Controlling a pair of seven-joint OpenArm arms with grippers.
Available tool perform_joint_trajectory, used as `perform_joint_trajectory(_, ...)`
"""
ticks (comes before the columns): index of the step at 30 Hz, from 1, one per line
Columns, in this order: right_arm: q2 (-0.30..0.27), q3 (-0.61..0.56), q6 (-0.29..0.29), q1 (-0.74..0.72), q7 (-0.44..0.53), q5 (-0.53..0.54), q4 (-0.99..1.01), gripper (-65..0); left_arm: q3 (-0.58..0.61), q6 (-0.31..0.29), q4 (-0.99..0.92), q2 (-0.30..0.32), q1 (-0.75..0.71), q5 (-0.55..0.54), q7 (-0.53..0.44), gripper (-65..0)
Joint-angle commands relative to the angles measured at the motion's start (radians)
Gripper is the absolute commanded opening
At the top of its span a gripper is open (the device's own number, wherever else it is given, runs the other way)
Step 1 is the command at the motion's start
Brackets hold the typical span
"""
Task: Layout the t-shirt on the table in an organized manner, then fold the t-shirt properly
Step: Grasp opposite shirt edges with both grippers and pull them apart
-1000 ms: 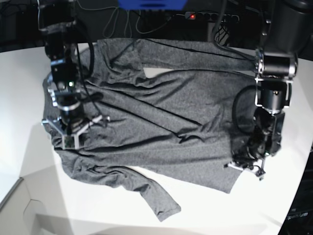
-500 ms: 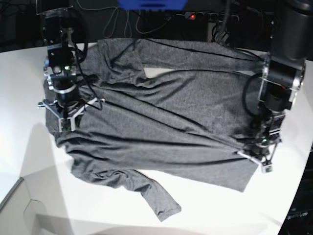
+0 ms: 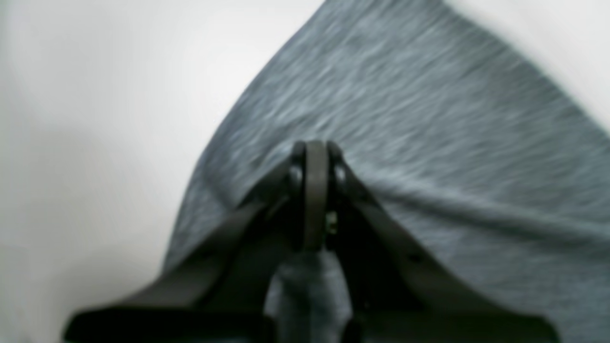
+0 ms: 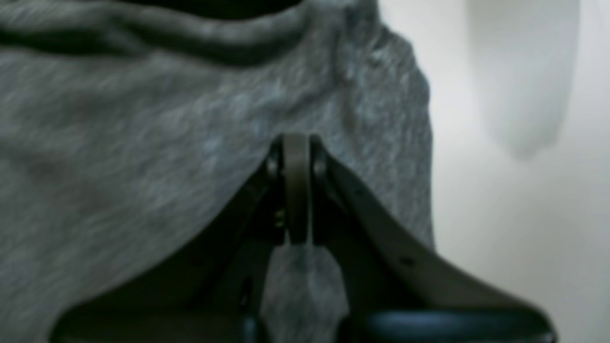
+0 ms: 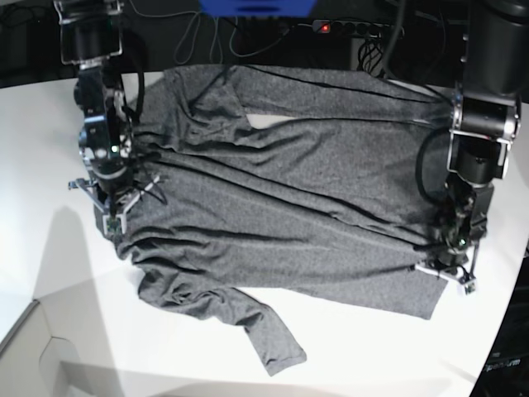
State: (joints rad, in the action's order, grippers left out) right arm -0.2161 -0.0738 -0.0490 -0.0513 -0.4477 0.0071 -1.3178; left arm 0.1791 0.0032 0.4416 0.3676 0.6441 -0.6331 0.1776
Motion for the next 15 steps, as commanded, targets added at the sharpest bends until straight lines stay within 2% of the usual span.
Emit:
perform_joint_trajectory(1,-0.013,0.004,0.001,-0.037,0.005,0.0,0.011,-65.0,-0.022,-0.002,0.044,0.011,0.029,0.002,0.006,-64.6)
perform_joint_trajectory(3,-0.041,0.004,0.001,-0.069,0.007,0.0,0.071,-65.0,-0.079,-0.002,0.113,0.012,0.013,0.002,0.073,-64.7)
perform_joint_trajectory(7,-0.052,0.006,0.001,-0.146,0.01,0.0,0.183,-65.0,-0.232,-0.002,0.283,0.018,-0.091,0.009,0.204,-64.9)
perform_joint_trajectory(11,-0.078,0.006,-0.002,-0.201,0.073,0.0,0.264,-65.0,-0.393,-0.002,0.518,0.018,-0.243,0.0,0.33,-64.9)
perform_joint_trajectory(15,-0.095,0.018,-0.004,-0.207,0.131,0.0,0.251,-65.0,-0.53,-0.002,0.801,0.001,-0.45,0.0,0.46,-64.9)
